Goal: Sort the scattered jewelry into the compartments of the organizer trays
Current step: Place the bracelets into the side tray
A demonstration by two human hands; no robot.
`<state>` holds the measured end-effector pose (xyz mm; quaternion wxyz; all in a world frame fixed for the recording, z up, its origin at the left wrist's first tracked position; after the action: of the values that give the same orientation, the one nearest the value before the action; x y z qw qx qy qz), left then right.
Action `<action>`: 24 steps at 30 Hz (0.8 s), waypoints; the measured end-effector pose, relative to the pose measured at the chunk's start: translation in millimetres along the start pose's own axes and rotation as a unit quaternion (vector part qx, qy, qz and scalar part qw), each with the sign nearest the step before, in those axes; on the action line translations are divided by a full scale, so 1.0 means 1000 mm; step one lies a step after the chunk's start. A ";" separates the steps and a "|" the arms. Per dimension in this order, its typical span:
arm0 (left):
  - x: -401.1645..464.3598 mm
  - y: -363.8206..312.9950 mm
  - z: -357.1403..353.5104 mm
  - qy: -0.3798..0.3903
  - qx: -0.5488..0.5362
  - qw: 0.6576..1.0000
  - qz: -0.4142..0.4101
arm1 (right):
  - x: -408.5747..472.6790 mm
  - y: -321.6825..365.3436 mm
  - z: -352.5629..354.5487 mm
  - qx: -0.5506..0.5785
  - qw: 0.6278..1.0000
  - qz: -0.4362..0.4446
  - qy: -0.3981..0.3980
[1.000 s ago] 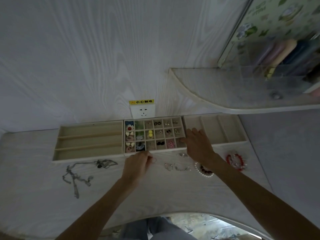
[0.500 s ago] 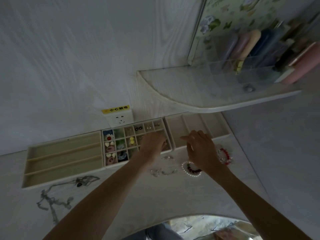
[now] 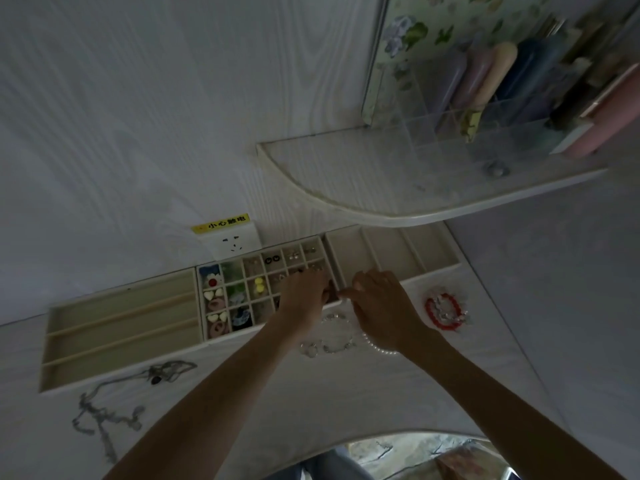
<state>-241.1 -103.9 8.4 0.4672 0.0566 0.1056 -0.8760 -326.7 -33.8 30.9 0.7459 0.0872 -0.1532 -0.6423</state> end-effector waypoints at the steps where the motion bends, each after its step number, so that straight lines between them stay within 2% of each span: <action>1: 0.000 0.001 -0.001 0.005 -0.007 1.000 0.002 | 0.002 0.003 0.000 -0.005 1.000 0.009 0.004; 5: 0.003 0.005 -0.006 0.022 -0.019 1.000 -0.001 | 0.009 0.014 0.003 -0.011 0.999 0.029 0.013; 11: 0.009 0.008 0.000 0.027 -0.031 0.998 -0.049 | 0.008 0.003 0.017 -0.002 1.000 -0.025 0.003; 14: -0.003 0.027 0.029 -0.035 -0.063 0.997 -0.006 | 0.002 0.006 0.025 0.019 0.999 -0.029 0.001; 18: -0.055 0.066 0.062 -0.147 -0.079 0.980 0.108 | -0.012 0.020 0.016 0.071 0.997 -0.038 0.016; 21: -0.088 0.076 0.045 -0.115 -0.110 0.976 0.150 | -0.023 0.034 -0.010 0.072 0.995 -0.040 0.053; 24: -0.103 0.074 -0.002 -0.016 -0.134 0.979 0.152 | -0.026 0.044 -0.036 0.052 0.994 -0.043 0.081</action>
<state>-122.7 -60.8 17.3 0.6001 -0.0046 0.2044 -0.7734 -276.7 -3.1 8.5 0.7219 0.1842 -0.1219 -0.6558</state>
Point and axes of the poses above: each hand's wrist, its own x-axis towards the middle knuckle, its own z-axis out of the back of the hand, y = z × x, the point moved 8 cm from there along x, towards the middle knuckle, and after that the axes turned 9 degrees about x, right-handed, at the moved point
